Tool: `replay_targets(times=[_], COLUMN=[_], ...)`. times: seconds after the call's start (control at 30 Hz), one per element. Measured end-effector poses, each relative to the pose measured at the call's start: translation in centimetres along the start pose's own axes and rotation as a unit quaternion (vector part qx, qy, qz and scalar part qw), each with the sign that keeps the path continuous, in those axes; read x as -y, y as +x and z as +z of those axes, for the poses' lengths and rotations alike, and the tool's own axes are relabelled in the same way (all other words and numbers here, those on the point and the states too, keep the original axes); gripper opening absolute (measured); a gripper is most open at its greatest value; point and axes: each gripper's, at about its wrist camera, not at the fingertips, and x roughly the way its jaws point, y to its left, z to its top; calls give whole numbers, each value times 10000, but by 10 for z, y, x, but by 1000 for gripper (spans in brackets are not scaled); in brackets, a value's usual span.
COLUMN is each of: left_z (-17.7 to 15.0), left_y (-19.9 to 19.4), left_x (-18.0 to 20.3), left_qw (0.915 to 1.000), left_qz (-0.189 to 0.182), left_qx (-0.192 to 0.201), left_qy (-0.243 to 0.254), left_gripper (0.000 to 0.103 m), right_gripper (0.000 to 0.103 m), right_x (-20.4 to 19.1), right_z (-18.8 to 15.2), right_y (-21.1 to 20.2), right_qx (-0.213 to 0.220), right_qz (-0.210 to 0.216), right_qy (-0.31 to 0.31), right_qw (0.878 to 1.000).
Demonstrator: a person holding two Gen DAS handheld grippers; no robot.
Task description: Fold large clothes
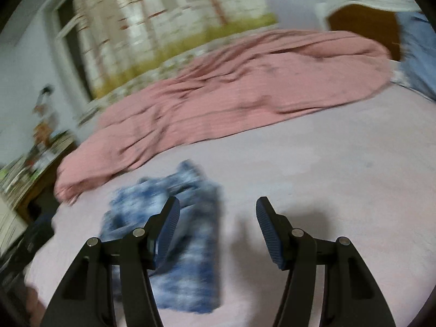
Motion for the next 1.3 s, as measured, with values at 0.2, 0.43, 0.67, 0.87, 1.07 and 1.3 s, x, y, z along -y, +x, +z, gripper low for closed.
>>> replay_targets(times=[0.2, 0.43, 0.67, 0.87, 1.07, 1.3], left_z=[-43, -65, -73, -73, -81, -83], left_y=[45, 70, 76, 71, 86, 86], left_x=[-30, -36, -42, -46, -52, -58], left_qw=[9967, 9885, 9852, 9857, 9721, 9640], left_qz=[43, -25, 280, -258, -730, -958], left_qx=[-726, -1395, -1611, -1541, -1968, -2124], left_qy=[-353, -575, -515, -633, -1048, -1282], left_gripper=[72, 72, 78, 69, 67, 67], right_gripper=[61, 13, 20, 48, 48, 40], right_x=[-69, -86, -56, -53, -81, -93], right_z=[-22, -43, -53, -29, -1, 0], right_y=[7, 46, 58, 22, 52, 147], right_qx=[-257, -940, -1846, -826, -1007, -2122], right_qz=[859, 63, 390, 289, 362, -406], right_qy=[-1138, -1342, -1463, -1274, -1282, -1527], right_qw=[9894, 9865, 9711, 9880, 9860, 9644])
